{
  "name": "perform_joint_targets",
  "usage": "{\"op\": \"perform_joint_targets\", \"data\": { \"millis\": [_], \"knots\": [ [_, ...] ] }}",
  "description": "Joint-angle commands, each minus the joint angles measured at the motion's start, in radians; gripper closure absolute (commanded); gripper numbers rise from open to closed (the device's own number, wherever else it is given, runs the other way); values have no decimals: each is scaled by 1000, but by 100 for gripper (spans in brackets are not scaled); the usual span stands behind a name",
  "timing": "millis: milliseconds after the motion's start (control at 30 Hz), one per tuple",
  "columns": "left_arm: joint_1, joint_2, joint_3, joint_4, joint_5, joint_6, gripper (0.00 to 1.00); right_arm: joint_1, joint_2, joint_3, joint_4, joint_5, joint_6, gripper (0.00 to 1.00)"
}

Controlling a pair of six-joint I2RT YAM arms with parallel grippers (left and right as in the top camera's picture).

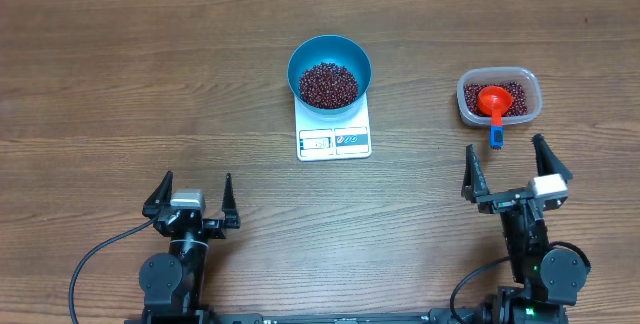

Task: Scoop item into bowl and weigh 150g on scale

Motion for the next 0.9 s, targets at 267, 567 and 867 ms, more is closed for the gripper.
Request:
{"op": "perform_joint_targets", "data": {
  "millis": [267, 567, 867],
  "knots": [
    [5, -11, -3, -1, 7, 16, 1, 4, -86, -30, -34, -5, 3, 0],
    [5, -11, -3, -1, 7, 16, 0, 4, -190, -51, -79, 7, -1, 0],
    [5, -11, -3, -1, 7, 16, 0, 4, -286, -51, -281, 8, -2, 0]
  ]
}}
